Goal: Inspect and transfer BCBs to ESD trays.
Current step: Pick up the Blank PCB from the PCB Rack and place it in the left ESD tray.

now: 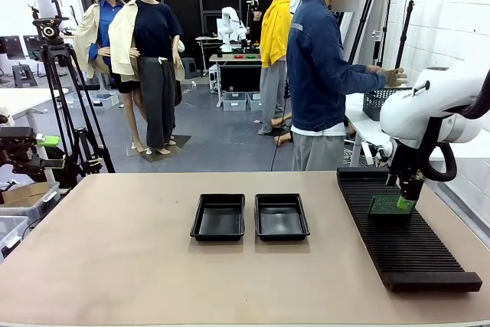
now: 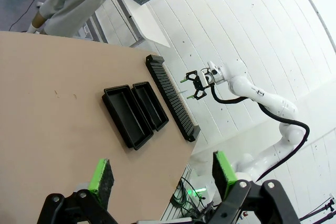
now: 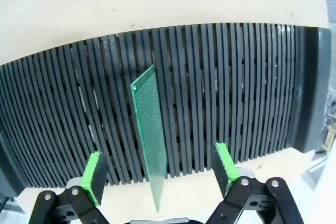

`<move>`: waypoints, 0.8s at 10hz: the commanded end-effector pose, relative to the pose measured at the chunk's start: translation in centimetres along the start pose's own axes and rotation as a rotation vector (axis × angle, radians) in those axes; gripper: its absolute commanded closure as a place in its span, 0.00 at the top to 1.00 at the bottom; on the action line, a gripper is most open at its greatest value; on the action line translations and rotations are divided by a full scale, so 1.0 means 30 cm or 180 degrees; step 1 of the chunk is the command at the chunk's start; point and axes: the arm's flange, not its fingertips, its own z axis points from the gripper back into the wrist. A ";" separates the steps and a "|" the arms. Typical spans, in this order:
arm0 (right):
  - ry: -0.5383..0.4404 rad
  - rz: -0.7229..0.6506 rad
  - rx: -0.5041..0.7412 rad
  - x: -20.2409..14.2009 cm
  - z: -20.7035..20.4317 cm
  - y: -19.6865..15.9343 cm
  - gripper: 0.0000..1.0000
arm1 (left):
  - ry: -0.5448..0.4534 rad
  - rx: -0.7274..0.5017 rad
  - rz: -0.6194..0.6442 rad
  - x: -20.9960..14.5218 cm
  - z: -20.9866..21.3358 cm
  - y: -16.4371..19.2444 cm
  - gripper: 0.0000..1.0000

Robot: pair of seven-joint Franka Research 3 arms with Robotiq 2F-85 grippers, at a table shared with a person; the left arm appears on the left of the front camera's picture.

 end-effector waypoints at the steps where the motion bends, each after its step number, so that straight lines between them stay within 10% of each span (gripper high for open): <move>1: 0.0083 -0.0062 0.0020 0.008 -0.013 -0.038 1.00 | -0.0011 0.0008 0.0033 0.004 0.004 -0.005 1.00; 8: 0.0058 -0.0063 0.0105 0.010 -0.033 -0.057 0.92 | -0.0011 0.0008 0.0033 0.004 0.004 -0.005 1.00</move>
